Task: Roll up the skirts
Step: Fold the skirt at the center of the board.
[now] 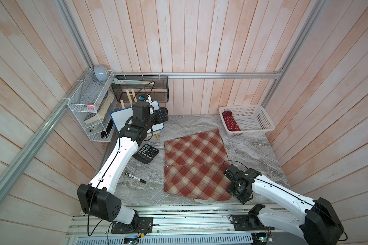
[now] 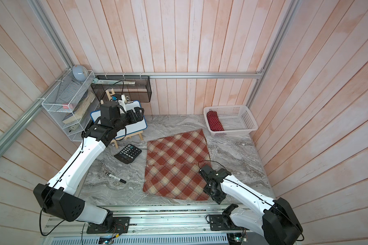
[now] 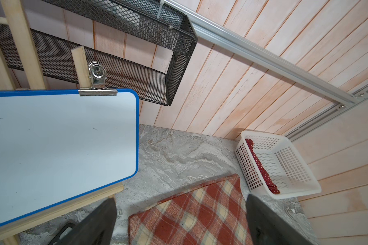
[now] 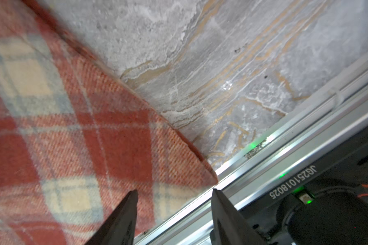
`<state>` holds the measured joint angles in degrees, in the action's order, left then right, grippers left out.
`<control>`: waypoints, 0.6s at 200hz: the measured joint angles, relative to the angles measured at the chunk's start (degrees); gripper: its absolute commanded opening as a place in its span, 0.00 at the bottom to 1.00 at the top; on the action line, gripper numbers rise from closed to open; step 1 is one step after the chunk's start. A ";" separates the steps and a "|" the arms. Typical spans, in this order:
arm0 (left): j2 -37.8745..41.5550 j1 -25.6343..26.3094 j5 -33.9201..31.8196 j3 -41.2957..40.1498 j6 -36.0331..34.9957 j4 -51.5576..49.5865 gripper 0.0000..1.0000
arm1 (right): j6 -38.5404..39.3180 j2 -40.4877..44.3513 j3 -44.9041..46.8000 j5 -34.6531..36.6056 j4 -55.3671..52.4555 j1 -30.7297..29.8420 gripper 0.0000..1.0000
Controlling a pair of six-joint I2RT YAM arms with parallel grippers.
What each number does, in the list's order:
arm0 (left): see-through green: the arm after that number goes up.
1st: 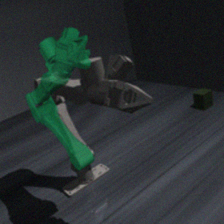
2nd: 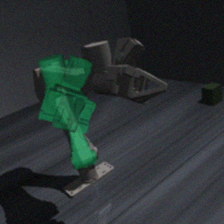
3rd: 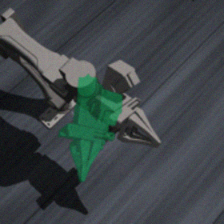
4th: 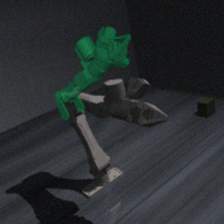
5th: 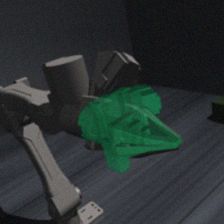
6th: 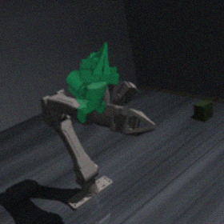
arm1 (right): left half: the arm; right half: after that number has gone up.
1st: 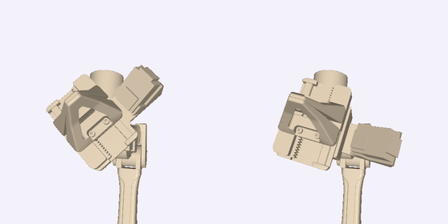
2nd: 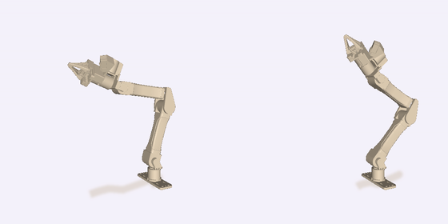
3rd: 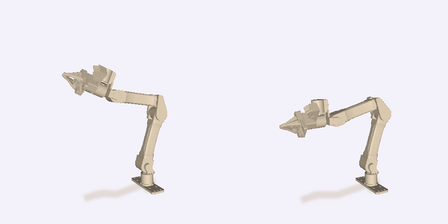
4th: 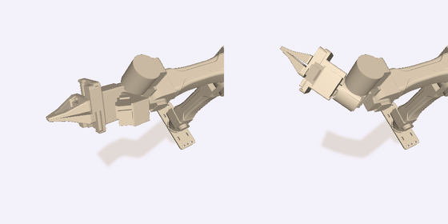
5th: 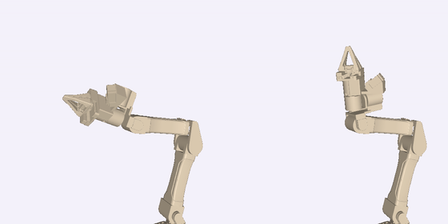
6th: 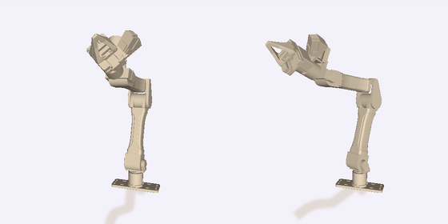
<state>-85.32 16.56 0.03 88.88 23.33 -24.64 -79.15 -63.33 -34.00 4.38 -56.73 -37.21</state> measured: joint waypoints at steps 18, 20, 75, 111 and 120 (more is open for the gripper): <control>0.00 0.02 0.00 0.00 -0.17 0.00 1.00 | 0.46 -0.37 0.85 -0.09 0.83 0.02 0.57; 0.00 0.02 0.00 0.00 -0.17 0.02 1.00 | 0.52 -0.44 1.01 -0.15 0.98 0.04 0.57; 0.00 0.02 -0.02 0.00 -0.33 0.04 0.99 | 1.29 0.02 5.07 -2.16 3.89 0.20 0.52; 0.00 0.02 -0.02 0.00 -0.42 0.04 1.00 | 1.68 0.20 5.27 -2.82 5.79 0.20 0.00; 0.00 0.02 -0.02 0.00 -0.42 0.04 1.00 | 1.57 0.15 5.22 -2.95 6.36 0.20 0.00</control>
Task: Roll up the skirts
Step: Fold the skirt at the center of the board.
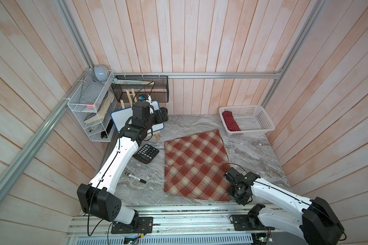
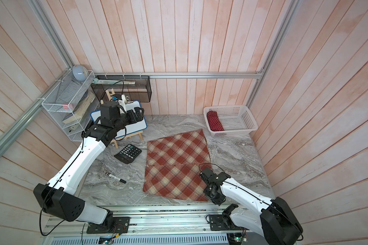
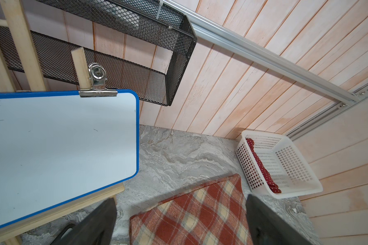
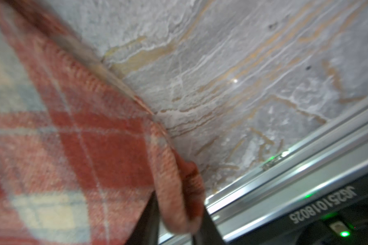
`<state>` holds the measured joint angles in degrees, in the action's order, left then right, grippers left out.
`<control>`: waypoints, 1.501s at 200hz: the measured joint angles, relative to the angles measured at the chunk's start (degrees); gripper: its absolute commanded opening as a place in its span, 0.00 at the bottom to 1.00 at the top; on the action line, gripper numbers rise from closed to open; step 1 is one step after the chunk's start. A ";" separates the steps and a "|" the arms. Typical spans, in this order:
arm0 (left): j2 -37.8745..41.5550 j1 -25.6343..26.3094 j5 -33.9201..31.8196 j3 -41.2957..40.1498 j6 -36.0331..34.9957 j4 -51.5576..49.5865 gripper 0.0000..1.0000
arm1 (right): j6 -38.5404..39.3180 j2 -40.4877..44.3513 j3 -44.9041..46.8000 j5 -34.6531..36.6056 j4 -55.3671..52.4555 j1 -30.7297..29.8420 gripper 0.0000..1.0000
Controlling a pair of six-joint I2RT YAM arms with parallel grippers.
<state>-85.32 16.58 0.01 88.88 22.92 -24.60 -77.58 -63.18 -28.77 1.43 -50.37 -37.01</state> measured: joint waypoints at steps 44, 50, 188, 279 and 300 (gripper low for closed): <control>0.00 0.00 -0.02 -0.11 -0.46 0.00 1.00 | 0.15 -0.02 -2.80 0.76 -3.21 0.04 0.00; 0.00 0.00 -0.02 -0.13 -0.66 -0.02 1.00 | 0.22 -0.02 -4.15 1.11 -4.20 0.11 0.00; 0.37 -0.07 -0.39 -1.79 -0.85 -2.89 1.00 | 27.21 -28.96 -47.30 2.40 -0.42 20.39 0.00; -0.39 -0.68 5.42 -1.79 -0.55 -3.30 1.00 | 35.69 -44.04 -69.46 -0.94 -0.57 21.09 0.00; -0.98 0.04 11.56 -3.41 1.79 -3.61 1.00 | 36.06 -45.42 -69.64 -1.40 -0.90 21.20 0.00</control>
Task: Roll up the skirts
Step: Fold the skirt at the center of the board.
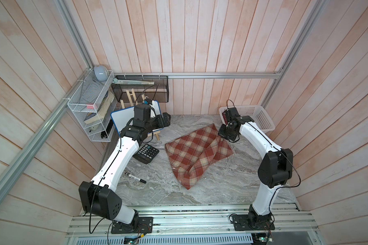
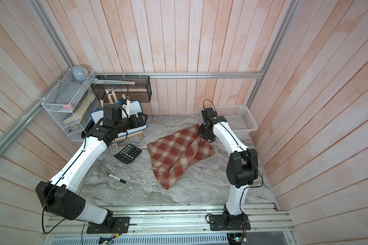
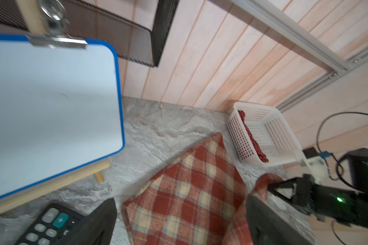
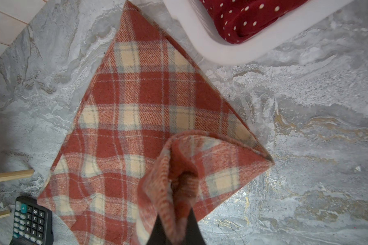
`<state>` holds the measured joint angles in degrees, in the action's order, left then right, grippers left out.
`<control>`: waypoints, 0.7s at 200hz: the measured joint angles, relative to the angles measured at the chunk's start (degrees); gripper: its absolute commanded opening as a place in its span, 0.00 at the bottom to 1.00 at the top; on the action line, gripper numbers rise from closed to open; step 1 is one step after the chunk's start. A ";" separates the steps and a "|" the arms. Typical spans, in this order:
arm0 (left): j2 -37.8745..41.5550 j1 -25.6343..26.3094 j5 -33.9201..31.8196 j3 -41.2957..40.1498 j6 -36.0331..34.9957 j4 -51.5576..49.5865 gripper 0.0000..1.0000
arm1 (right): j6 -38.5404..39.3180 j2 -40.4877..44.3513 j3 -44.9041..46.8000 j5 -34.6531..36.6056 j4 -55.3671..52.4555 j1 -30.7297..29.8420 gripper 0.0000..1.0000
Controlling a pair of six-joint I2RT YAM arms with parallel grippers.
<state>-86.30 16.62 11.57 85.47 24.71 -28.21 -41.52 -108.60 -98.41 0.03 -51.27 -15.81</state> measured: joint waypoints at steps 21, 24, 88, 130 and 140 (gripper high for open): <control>1.64 3.72 3.85 -7.50 4.50 0.72 0.99 | 0.57 -0.28 0.00 -0.11 -0.20 0.07 0.00; 1.99 4.35 4.52 -8.72 5.14 0.61 1.00 | 0.66 -0.28 0.00 -0.20 -0.22 0.09 0.00; 10.91 23.96 -2.16 -17.70 7.93 -12.52 1.00 | 4.22 -0.28 -0.24 -2.93 -2.12 2.54 0.00; 5.55 38.10 -8.28 -18.27 10.93 -20.17 1.00 | 6.56 -0.22 0.48 -6.60 -1.18 5.03 0.00; 3.23 39.39 -9.29 -19.04 11.69 -21.46 0.99 | 7.21 -0.17 0.61 -6.86 -1.01 5.14 0.00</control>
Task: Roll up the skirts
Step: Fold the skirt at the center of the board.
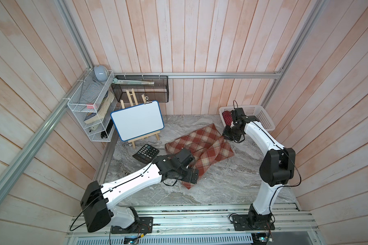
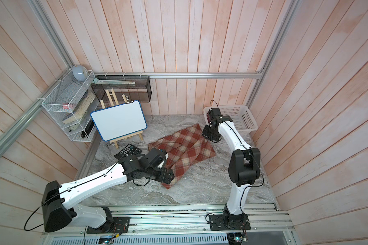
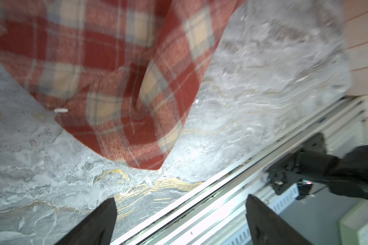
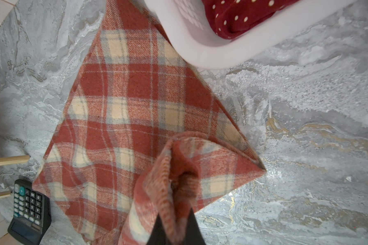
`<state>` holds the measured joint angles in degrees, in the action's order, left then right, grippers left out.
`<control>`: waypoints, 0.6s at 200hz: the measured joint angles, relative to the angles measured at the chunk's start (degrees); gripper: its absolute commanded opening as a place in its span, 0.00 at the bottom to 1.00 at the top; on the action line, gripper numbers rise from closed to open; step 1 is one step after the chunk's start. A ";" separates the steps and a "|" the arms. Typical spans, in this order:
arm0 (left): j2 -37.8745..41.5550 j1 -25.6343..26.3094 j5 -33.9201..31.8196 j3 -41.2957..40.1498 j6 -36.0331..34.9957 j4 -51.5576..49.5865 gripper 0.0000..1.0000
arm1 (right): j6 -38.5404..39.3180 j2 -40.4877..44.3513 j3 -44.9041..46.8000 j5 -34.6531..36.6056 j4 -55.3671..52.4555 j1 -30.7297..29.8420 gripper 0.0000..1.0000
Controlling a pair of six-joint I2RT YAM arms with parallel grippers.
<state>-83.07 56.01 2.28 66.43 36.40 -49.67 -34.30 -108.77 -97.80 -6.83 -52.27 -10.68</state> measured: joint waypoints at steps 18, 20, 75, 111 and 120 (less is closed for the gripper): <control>-4.02 2.08 -3.39 -0.28 0.74 -3.56 0.95 | 0.50 0.44 0.98 -0.57 0.55 0.02 0.00; -4.42 2.29 -3.82 -0.22 0.76 -4.02 0.94 | 0.57 0.57 1.22 -0.68 0.74 0.02 0.00; -15.63 7.43 -11.80 2.84 -0.76 -7.80 0.88 | 0.92 2.80 6.43 -2.29 2.95 0.13 0.00; -13.90 7.76 -13.68 2.84 -2.73 -6.03 0.87 | 0.92 2.93 6.64 -2.49 3.58 0.13 0.00; -14.27 7.76 -13.81 2.84 -3.61 -5.62 0.87 | 0.92 2.93 6.67 -2.49 3.74 0.13 0.00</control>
<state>-97.34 63.77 -11.53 69.28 32.80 -55.29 -33.39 -105.84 -91.13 -9.32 -48.53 -10.55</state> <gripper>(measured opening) 0.866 0.062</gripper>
